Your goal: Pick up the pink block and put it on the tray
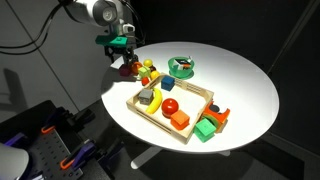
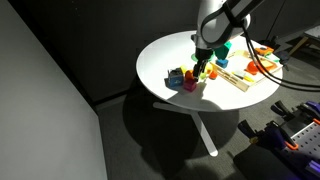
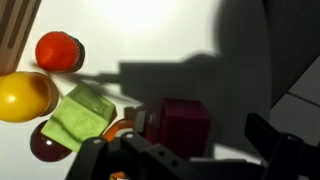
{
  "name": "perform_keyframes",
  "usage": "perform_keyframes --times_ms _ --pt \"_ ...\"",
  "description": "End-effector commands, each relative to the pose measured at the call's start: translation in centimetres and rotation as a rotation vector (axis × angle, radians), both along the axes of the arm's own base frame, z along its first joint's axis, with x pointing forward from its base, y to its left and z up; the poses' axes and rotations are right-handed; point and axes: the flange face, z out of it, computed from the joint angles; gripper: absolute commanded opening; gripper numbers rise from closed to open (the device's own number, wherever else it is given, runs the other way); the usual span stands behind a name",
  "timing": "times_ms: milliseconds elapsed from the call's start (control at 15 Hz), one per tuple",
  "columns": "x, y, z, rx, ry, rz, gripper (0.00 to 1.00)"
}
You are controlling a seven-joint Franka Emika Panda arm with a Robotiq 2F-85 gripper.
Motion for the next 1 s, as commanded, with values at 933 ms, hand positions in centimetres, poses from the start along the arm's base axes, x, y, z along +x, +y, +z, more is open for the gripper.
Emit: perform_keyframes --times_ms 933 --pt "0.2 2.4 -1.7 -0.038 -0.136 -0.068 1.00"
